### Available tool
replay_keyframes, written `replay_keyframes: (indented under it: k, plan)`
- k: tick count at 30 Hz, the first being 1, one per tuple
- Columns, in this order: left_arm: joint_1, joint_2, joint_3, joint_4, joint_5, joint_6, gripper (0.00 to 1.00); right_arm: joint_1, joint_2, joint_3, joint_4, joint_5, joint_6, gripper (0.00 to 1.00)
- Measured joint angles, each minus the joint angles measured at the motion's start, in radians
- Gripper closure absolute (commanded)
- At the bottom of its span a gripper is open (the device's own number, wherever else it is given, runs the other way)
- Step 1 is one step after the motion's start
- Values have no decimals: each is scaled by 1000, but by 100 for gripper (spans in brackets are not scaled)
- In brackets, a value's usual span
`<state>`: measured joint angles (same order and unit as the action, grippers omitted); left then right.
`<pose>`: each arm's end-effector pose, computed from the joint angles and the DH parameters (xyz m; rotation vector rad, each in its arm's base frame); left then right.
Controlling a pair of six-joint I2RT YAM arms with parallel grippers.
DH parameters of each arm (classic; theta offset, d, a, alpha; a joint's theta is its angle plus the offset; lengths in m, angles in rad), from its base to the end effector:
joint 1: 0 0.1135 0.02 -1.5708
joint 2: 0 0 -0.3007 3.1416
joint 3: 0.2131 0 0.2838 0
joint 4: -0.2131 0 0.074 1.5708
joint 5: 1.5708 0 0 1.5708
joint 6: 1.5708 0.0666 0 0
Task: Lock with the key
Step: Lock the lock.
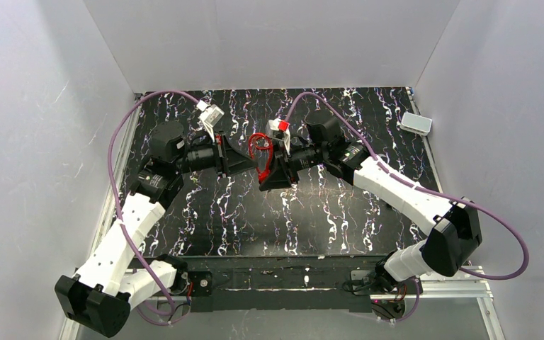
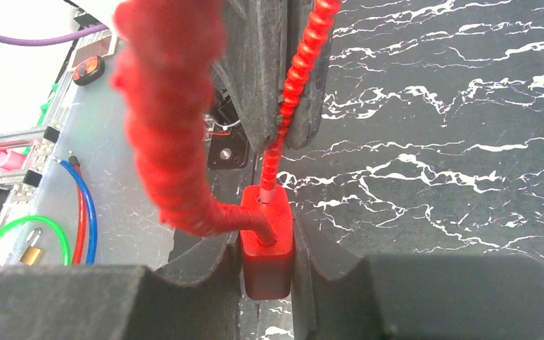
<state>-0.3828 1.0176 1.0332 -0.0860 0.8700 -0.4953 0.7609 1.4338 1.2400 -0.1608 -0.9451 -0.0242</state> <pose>0.2176 -0.1425 0.4255 0.6231 1.6940 -1.3529 0.2298 0.2933 0.3776 -1.3529 1.4985 1.3838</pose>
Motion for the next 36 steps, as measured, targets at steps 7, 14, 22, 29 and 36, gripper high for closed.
replay_keyframes:
  k: [7,14,22,29,36]
  plan:
    - [0,-3,-15,16,3,-4,100,0,0,0,-9,-1,0,99]
    - [0,-29,-75,60,-7,-34,100,0,15,0,10,8,90,99]
    - [5,-70,-166,158,-70,-117,100,-9,45,0,37,4,238,49]
    - [83,4,-7,32,71,-88,100,-77,25,-22,134,-7,230,15]
    - [126,48,34,34,172,-114,100,-132,-12,-70,192,-25,268,11]
